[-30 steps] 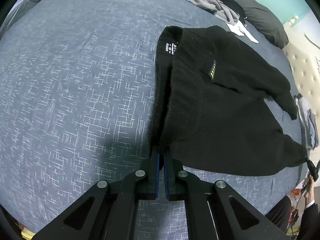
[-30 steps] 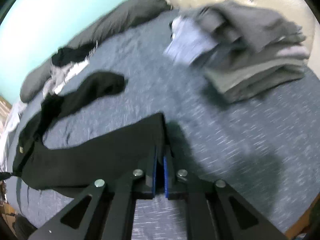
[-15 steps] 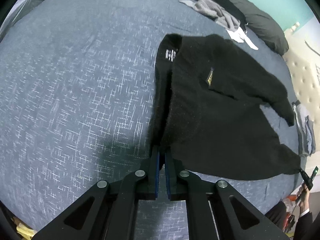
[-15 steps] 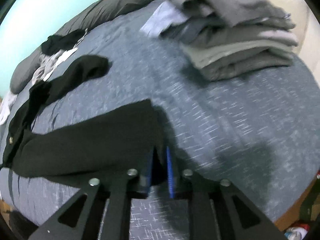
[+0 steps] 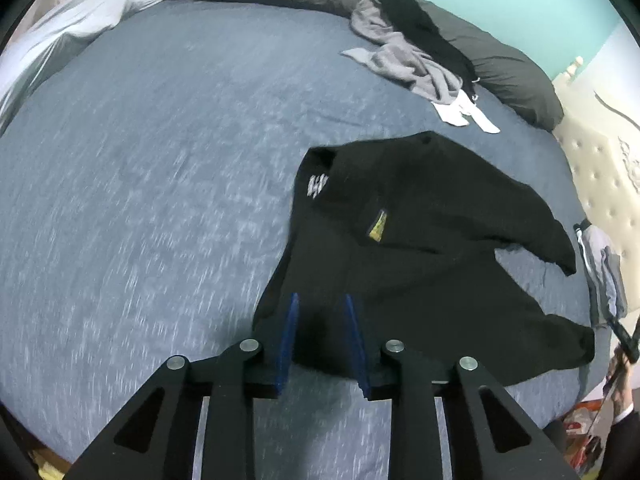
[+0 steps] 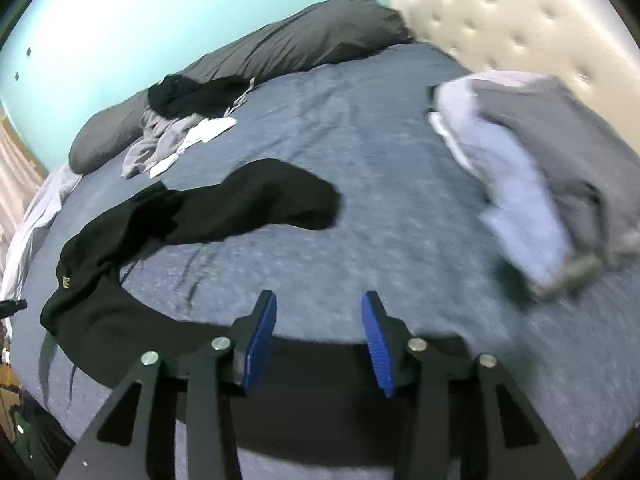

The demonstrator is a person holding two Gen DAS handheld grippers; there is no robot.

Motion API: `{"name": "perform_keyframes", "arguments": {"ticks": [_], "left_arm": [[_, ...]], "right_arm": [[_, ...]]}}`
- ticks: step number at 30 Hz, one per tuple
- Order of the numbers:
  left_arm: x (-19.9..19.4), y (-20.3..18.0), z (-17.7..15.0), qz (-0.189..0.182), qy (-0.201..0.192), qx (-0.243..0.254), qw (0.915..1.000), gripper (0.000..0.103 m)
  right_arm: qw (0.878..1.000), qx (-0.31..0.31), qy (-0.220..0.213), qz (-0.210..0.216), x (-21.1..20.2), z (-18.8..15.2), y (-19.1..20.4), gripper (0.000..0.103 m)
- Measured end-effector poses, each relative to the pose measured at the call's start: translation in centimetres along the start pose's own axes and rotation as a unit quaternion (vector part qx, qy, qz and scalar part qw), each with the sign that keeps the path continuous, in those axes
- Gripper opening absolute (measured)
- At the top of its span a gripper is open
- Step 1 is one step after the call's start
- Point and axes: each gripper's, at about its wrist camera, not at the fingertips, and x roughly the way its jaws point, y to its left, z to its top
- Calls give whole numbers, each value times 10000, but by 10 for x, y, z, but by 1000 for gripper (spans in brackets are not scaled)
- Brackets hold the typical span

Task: Fold clothes
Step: 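Open the left gripper and reach under the black garment edge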

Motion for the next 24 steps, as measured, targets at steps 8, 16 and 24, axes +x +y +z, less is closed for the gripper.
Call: {"name": "perform_keyframes", "arguments": {"ticks": [8,16,24], "left_arm": [[50,-17,59,-165,-47,27,9999,32],[99,-15,103,-291,52,-178,9994,40],[115,-41,84,-801,331,376,9955,26]], "right_arm": [[9991,138,381,-82,73,46,31,59],[9981,277,495,-224,129,82,34,64],[9966,671,446,-200,154,95,24,65]]}}
